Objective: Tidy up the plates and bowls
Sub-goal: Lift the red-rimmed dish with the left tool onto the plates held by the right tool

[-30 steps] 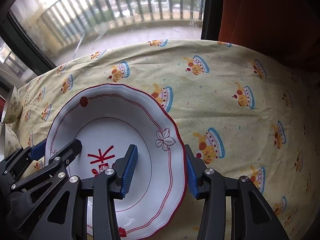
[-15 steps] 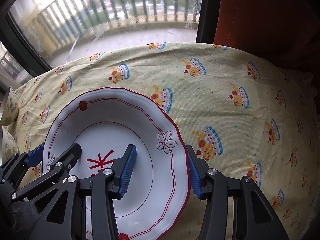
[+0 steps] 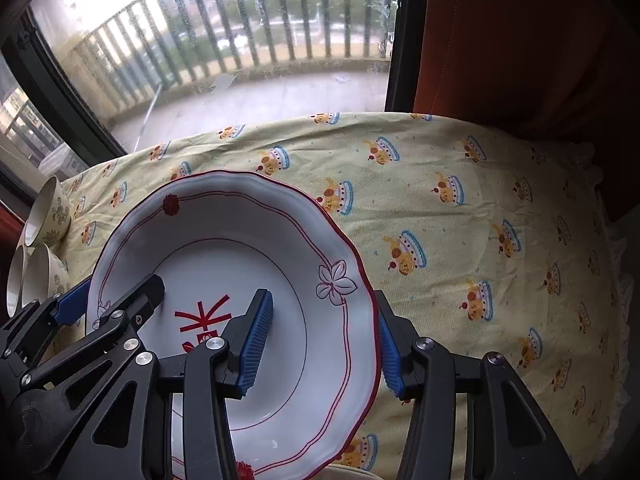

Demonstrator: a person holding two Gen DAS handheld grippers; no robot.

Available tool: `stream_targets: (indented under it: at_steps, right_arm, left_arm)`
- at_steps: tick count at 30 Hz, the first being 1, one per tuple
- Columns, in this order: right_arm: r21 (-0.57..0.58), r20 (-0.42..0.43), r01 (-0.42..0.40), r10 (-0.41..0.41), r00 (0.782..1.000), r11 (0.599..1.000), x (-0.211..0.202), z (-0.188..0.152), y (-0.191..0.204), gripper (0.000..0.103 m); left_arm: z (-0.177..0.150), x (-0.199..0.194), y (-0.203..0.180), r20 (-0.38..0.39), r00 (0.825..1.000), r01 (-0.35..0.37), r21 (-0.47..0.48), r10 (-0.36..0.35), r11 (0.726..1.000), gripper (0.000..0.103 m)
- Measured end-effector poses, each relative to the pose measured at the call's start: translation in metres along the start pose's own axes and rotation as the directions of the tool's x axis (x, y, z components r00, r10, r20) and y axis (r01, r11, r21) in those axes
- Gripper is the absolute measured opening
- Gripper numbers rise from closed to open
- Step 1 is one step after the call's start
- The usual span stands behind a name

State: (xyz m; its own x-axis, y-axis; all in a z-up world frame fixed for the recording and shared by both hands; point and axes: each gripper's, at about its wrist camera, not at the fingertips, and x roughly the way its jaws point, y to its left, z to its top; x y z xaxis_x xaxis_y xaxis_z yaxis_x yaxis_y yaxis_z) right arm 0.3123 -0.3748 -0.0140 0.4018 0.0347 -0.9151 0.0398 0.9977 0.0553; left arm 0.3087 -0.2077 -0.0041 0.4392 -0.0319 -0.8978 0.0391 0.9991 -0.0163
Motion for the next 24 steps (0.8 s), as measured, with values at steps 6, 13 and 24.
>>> stream_targets:
  at_steps: [6,13,24]
  right_arm:
    - [0.047,0.010,0.032,-0.032,0.999,0.998,-0.029,-0.034,0.005,0.054]
    - [0.096,0.020,0.070,-0.072,0.997,0.993,-0.058,-0.085,0.013,0.054]
    - [0.213,0.021,0.136,-0.144,0.989,0.968,-0.092,-0.164,0.007,0.054]
  left_arm:
    - [-0.028,-0.026,0.005,0.008,0.999,0.042,0.030,-0.043,0.999,0.050]
    - [-0.069,-0.046,0.010,0.000,0.996,0.084,0.062,-0.084,0.995,0.050]
    - [-0.125,-0.069,-0.004,-0.018,0.985,0.173,0.173,-0.172,0.970,0.050]
